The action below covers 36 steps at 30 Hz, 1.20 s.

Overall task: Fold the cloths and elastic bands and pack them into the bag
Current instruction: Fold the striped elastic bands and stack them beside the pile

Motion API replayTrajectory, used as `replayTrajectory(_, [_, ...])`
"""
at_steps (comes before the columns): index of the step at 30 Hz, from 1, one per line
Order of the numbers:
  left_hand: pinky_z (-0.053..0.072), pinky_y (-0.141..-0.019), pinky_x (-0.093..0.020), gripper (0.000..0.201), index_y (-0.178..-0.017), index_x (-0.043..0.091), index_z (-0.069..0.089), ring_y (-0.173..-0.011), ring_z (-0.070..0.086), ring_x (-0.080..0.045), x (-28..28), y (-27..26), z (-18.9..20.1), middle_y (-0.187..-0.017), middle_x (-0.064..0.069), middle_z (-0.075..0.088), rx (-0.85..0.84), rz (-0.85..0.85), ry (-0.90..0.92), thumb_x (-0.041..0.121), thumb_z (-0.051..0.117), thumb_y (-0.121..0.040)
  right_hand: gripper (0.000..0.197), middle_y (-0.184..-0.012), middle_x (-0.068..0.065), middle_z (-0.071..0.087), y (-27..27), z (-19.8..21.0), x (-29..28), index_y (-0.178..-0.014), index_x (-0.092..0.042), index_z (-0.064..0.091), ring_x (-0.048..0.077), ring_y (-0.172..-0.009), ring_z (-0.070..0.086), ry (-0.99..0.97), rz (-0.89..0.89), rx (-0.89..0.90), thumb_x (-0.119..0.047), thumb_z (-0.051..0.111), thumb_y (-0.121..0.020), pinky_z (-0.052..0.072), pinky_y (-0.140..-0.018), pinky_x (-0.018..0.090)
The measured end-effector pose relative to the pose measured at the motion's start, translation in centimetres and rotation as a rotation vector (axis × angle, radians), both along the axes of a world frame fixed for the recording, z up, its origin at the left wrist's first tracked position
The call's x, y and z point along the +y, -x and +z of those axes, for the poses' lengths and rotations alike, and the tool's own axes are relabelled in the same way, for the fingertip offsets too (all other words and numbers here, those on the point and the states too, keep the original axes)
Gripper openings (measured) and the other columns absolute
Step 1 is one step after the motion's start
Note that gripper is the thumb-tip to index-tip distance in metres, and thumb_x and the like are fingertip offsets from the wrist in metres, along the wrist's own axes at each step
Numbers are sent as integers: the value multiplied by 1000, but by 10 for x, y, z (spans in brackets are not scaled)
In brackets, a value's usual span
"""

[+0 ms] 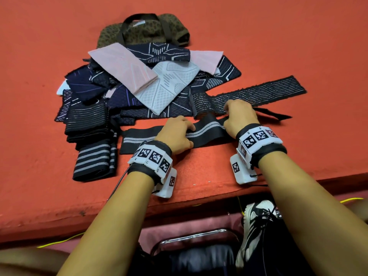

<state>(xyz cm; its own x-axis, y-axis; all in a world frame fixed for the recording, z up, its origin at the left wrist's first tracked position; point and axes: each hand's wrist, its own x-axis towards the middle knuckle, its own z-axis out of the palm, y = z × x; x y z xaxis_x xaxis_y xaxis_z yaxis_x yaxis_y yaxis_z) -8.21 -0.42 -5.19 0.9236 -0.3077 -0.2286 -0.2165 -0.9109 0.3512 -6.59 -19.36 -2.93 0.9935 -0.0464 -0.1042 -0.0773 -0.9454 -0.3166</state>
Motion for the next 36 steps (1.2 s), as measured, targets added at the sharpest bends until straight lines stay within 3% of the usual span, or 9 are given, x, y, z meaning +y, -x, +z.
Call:
replayTrajectory(4, [39,-107,-35,54,-128,18,64,-125,48,-25,4,-2,-2,-134,-5,53,18,-4,52,23,78,-76,34,-114,6,61,5,7,25,-111,-18,64,30,-110,56,-32,205,-60,-8,59,-79,49,-92,42])
replayTrajectory(9, [36,-98,-18,41,-125,17,67,-118,56,-18,14,-1,5,-128,-3,62,52,-3,220,10,66,-85,37,-110,-2,63,9,19,42,-106,-26,67,24,-110,56,-39,376,-111,-5,56,-77,42,-93,37])
replayTrajectory(14, [56,-91,-42,44,-102,15,69,-96,69,-21,28,-3,12,-100,-3,72,40,406,699,-10,42,-79,29,-103,-3,69,27,24,65,-96,-29,71,25,-104,59,11,561,6,-11,56,-80,30,-77,27])
replayTrajectory(17, [56,-88,-44,27,-97,20,66,-89,70,-20,29,-5,19,-97,-5,71,28,482,802,8,43,-99,20,-85,-7,65,38,18,80,-85,-28,75,22,-92,60,20,648,140,-15,62,-78,34,-73,25])
replayTrajectory(19, [57,-87,-42,18,-104,22,66,-86,69,-16,30,-6,21,-100,-4,72,74,466,795,33,51,-101,17,-77,-8,62,42,15,87,-78,-28,76,20,-80,60,-13,662,220,-16,65,-74,39,-67,26])
replayTrajectory(23, [58,-88,-40,67,-131,31,52,-91,70,-15,39,-6,13,-106,-1,69,140,412,688,63,72,-75,13,-69,-8,67,43,15,95,-66,-26,75,16,-73,62,-35,681,307,-14,69,-66,51,-68,29])
replayTrajectory(26, [55,-91,-40,72,-131,41,48,-95,67,-17,45,-6,12,-114,3,64,163,376,605,54,82,-69,13,-65,-9,67,43,15,97,-59,-26,73,16,-72,63,-19,716,349,-14,71,-62,55,-71,33])
replayTrajectory(31, [49,-97,-32,71,-134,27,54,-110,59,-12,47,-7,17,-119,3,61,131,343,457,47,83,-73,13,-61,-6,67,43,14,102,-58,-24,74,17,-70,65,-35,735,397,-10,73,-58,57,-65,32])
replayTrajectory(36, [52,-92,-30,54,-123,26,63,-100,65,-11,45,-8,17,-109,7,68,129,400,465,37,80,-73,18,-60,-10,68,40,14,96,-61,-24,75,6,-67,61,-110,722,394,-9,65,-63,57,-70,32])
